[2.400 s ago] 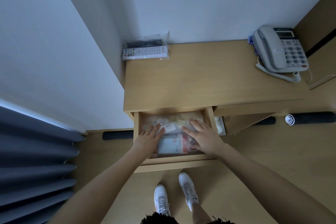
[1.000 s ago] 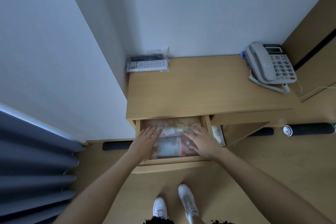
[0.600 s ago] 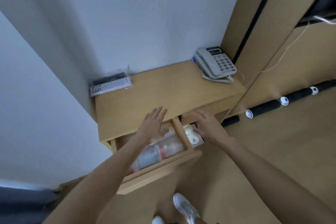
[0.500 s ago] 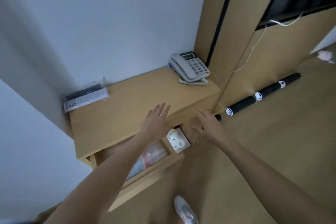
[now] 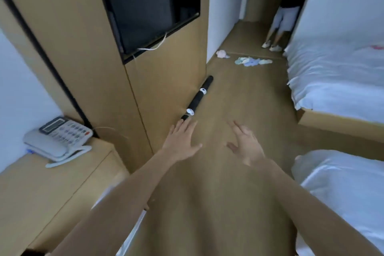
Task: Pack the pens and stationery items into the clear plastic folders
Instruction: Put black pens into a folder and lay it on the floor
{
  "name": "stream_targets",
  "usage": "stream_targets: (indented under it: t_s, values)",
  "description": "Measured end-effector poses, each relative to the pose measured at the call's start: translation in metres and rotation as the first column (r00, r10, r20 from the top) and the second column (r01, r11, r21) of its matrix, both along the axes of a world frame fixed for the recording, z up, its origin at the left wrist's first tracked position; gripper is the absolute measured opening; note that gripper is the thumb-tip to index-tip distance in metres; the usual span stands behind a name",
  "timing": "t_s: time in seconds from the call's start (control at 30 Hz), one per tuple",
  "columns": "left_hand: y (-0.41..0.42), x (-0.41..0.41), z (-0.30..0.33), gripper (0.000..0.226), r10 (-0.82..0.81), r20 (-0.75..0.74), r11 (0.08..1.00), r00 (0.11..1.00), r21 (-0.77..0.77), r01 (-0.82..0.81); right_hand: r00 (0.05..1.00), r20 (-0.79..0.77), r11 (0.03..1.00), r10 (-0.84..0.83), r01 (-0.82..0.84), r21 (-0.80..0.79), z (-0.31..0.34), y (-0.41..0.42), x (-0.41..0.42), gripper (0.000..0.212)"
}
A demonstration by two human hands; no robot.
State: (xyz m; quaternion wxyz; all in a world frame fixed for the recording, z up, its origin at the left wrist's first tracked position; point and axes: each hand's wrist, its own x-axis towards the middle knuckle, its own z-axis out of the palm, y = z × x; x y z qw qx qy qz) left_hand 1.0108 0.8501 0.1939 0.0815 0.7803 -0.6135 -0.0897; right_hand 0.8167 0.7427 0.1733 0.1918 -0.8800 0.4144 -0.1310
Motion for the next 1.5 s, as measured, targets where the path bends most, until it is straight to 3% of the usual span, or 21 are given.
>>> stream_targets:
  t_s: [0.23,0.37,0.67,0.87,1.17,1.5]
  values:
    - [-0.201,-0.152,0.009,0.076,-0.369,-0.087,0.929,0.925,-0.006,0.37,0.897,-0.083,0.899,-0.434,0.437,0.017,-0.001,-0.125,-0.189,0.076]
    - [-0.28,-0.204,0.006,0.077,-0.538,-0.068,0.843,0.841,-0.023,0.537,0.842,-0.084,0.844,-0.532,0.536,0.02,-0.006,-0.176,-0.231,0.073]
    - [-0.496,-0.204,-0.02,0.08,-0.651,-0.03,0.758,0.759,0.043,0.651,0.755,-0.134,0.76,-0.642,0.65,0.023,-0.034,-0.331,-0.231,0.076]
    - [-0.653,-0.239,0.008,0.077,-0.787,0.049,0.616,0.615,0.005,0.788,0.622,-0.067,0.624,-0.78,0.781,-0.02,0.002,-0.445,-0.247,0.076]
    - [-0.809,-0.366,-0.001,0.075,-0.879,-0.13,0.464,0.46,-0.005,0.886,0.422,-0.095,0.42,-0.902,0.907,0.037,-0.014,-0.556,-0.359,0.075]
    - [-0.992,-0.536,0.024,0.072,-0.913,-0.053,0.404,0.404,-0.004,0.915,0.319,0.001,0.318,-0.948,0.944,0.088,0.003,-0.74,-0.518,0.074]
